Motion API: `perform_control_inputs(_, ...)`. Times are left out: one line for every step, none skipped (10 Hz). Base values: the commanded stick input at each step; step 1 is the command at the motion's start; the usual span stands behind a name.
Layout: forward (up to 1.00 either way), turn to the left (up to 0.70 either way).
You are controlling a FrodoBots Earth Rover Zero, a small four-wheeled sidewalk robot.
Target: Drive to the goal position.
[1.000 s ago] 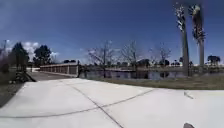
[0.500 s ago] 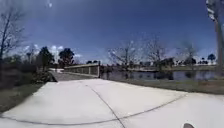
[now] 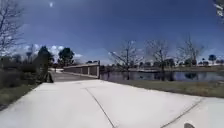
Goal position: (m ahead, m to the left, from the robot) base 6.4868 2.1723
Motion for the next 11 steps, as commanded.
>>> perform_control_inputs(0.7, 0.0)
perform_control_inputs(0.7, 0.0)
perform_control_inputs(0.7, 0.09)
perform_control_inputs(0.7, 0.35)
perform_control_inputs(0.7, 0.35)
perform_control_inputs(0.7, 0.35)
perform_control_inputs(0.7, 0.35)
perform_control_inputs(0.7, 0.35)
perform_control_inputs(0.7, 0.32)
perform_control_inputs(0.7, 0.05)
perform_control_inputs(0.7, 0.0)
